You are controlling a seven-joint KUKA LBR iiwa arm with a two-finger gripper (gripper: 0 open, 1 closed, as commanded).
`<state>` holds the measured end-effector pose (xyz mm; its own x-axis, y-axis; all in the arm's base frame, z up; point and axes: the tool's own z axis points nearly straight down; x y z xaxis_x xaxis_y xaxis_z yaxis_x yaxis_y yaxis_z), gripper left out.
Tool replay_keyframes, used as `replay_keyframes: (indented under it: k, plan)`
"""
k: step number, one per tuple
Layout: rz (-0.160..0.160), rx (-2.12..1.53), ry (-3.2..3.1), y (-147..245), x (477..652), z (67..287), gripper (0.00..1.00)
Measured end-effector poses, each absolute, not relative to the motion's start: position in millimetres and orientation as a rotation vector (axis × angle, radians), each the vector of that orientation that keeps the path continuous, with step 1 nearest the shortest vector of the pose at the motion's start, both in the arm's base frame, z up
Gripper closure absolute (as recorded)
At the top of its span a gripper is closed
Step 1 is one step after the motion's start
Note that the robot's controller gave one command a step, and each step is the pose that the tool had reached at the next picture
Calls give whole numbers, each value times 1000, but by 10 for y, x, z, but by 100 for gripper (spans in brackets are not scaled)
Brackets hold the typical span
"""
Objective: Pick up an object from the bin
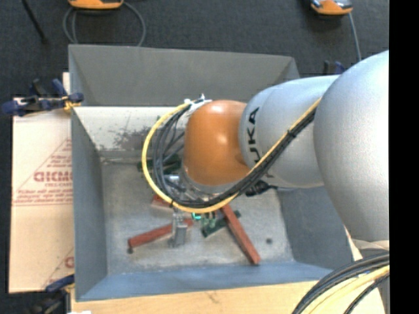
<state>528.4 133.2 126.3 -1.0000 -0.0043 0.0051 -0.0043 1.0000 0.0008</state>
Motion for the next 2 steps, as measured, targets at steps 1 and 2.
replay_keyframes:
  k: [1, 2]
  plan:
    - [0, 550, -3092, 1485, 5369, 689, 0]
    - [-3, 543, -3096, 1488, 5378, 705, 100]
